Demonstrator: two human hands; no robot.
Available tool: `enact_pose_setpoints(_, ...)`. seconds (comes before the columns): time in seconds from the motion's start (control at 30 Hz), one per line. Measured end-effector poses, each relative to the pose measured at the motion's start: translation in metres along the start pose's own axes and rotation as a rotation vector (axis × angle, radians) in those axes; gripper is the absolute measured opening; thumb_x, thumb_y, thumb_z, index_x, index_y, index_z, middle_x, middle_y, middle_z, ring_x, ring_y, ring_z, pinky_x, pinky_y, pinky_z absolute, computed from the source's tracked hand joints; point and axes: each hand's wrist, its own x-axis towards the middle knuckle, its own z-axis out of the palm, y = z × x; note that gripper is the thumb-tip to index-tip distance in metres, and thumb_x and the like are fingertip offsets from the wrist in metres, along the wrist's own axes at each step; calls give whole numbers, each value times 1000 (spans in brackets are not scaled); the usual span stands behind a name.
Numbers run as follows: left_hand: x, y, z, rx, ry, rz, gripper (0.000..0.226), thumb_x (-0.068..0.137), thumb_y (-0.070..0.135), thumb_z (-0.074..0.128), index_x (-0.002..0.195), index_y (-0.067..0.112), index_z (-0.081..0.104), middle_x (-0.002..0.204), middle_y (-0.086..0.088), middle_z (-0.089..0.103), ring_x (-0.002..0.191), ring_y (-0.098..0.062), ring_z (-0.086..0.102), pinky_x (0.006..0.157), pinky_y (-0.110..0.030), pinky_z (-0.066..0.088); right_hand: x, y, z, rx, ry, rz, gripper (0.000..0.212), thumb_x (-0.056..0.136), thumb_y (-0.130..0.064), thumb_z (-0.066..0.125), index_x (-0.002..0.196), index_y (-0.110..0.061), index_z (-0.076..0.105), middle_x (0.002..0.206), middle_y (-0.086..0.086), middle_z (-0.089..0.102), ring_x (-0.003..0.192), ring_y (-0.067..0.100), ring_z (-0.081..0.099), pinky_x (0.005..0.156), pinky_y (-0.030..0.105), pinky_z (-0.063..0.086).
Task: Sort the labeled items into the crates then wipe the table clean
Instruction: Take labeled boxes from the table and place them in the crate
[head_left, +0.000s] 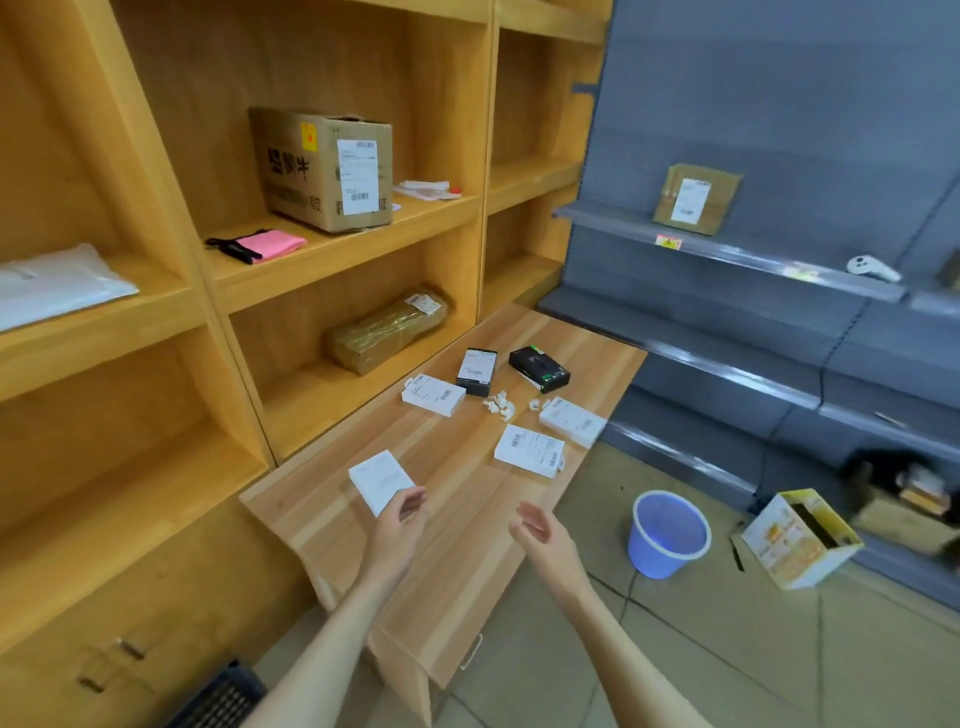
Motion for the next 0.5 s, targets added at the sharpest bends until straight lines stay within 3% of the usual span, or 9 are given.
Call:
enact_pose_setpoints(0.13,55,0,23,-8,3,-15,19,95,22,60,109,33,63,115,13,65,110,-3,59,96,-30,47,53,-2,-17,-24,5,16,45,90,-36,64,134,-26,56,136,-11,59,126,6,55,108,31,42)
enact_pose_setpoints(0.3,116,4,47,-11,8,-40,25,95,22,58,119,27,61,118,13,64,111,-3,58,86,-21,44,118,-15,-31,-36,-3,57,50,87,-41,63,135,-29,54,135,-14,58,125,4,54,102,29,45)
enact_pose_setpoints(0.4,148,5,63,-11,2,-53,25,96,19,57,120,25,61,118,11,63,112,-6,57,90,-23,44,151,-16,-40,-15,3,65,48,91,-36,62,137,-27,52,134,-15,57,122,1,54,94,23,42)
enact_pose_setpoints(0.5,174,10,80,-1,-10,-66,25,96,18,57,119,27,61,118,11,63,113,-7,58,93,-25,44,177,-13,-53,-13,10,69,49,92,-36,62,138,-25,52,136,-13,57,124,4,54,97,23,41)
